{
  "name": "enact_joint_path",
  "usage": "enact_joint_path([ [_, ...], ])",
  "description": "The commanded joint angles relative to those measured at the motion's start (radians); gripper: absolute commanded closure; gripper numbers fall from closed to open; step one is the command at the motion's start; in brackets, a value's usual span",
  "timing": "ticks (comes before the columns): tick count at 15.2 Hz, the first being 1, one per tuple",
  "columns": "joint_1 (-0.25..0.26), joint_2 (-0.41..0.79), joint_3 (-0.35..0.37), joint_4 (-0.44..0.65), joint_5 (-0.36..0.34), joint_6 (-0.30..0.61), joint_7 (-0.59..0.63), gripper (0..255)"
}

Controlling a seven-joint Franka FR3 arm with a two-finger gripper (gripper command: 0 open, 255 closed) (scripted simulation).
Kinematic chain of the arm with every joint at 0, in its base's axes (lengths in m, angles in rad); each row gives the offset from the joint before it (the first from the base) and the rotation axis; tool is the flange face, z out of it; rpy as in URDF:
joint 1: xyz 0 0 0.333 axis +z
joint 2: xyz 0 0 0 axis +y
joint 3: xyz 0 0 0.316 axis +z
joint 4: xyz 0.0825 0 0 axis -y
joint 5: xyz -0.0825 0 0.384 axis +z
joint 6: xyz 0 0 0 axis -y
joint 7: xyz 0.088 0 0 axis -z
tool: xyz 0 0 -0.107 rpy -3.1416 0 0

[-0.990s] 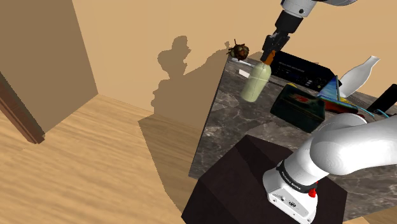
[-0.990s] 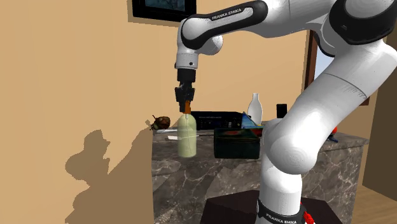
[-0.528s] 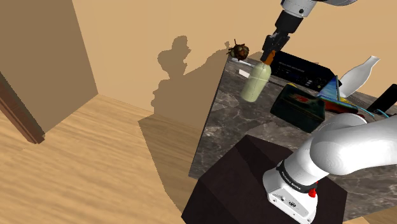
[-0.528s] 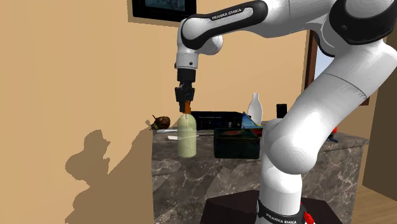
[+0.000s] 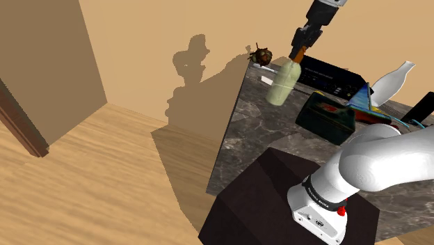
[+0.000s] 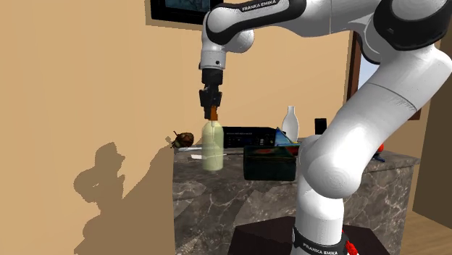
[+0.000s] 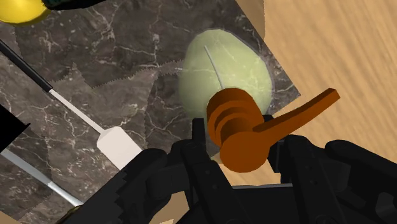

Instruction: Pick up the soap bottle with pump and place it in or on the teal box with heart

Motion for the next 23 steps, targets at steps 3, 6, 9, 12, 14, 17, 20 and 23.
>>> enact_joint_path([
  [3,0.003,0.012,0.005,0.061,0.005,-0.049,0.0,255],
  [6,0.006,0.022,0.008,0.109,0.009,-0.087,-0.001,255],
  [9,0.008,0.034,0.01,0.158,0.012,-0.125,-0.003,255],
  [12,0.01,0.048,0.012,0.21,0.015,-0.163,-0.004,255],
  [14,0.011,0.058,0.013,0.245,0.018,-0.188,-0.006,255],
  [17,0.014,0.075,0.014,0.3,0.021,-0.226,-0.008,255],
  [20,0.016,0.093,0.015,0.357,0.024,-0.265,-0.01,255],
  [23,0.018,0.114,0.015,0.417,0.027,-0.304,-0.012,255],
])
